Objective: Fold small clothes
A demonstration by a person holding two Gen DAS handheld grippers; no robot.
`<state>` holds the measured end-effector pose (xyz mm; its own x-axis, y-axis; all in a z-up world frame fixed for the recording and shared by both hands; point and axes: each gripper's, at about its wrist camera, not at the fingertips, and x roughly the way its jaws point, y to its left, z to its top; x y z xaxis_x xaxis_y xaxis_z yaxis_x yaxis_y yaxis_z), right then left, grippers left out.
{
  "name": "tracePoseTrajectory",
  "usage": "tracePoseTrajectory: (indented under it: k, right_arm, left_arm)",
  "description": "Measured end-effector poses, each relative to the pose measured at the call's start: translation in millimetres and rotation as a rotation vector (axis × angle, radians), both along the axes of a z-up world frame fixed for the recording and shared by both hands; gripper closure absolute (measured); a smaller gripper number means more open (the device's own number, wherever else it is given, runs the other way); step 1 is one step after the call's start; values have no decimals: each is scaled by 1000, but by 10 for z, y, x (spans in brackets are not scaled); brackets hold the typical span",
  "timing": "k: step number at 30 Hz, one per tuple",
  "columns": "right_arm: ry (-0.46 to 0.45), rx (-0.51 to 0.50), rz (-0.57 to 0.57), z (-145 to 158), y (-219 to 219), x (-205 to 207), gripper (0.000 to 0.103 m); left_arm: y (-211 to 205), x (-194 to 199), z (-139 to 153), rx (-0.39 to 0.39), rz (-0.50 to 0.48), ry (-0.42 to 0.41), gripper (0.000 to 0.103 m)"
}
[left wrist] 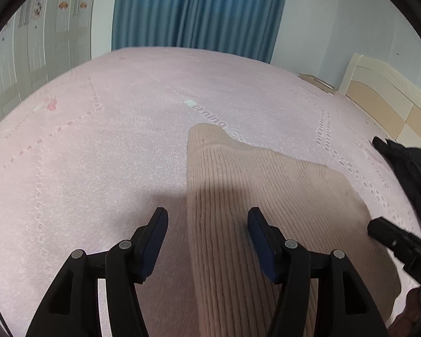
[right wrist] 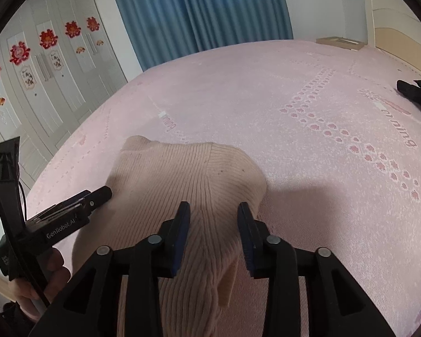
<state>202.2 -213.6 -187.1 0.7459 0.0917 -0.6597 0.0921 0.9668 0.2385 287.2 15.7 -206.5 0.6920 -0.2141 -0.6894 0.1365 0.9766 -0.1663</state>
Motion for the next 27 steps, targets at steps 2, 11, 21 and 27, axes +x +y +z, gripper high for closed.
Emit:
tracePoseTrajectory:
  k: [2, 11, 21, 27]
  right_arm:
    - [-4, 23, 1, -3, -17, -88, 65]
    - [32, 179, -5, -135, -108, -428, 62]
    - [47, 141, -43, -223, -21, -412, 89]
    - [36, 11, -145, -183, 48, -594, 52]
  left_arm:
    - [19, -100, 11, -8, -7, -3, 45]
    - [83, -457, 61, -11, -13, 1, 42]
    - [296, -725, 4, -121, -29, 66, 39]
    - [248, -907, -48, -30, -75, 82, 39]
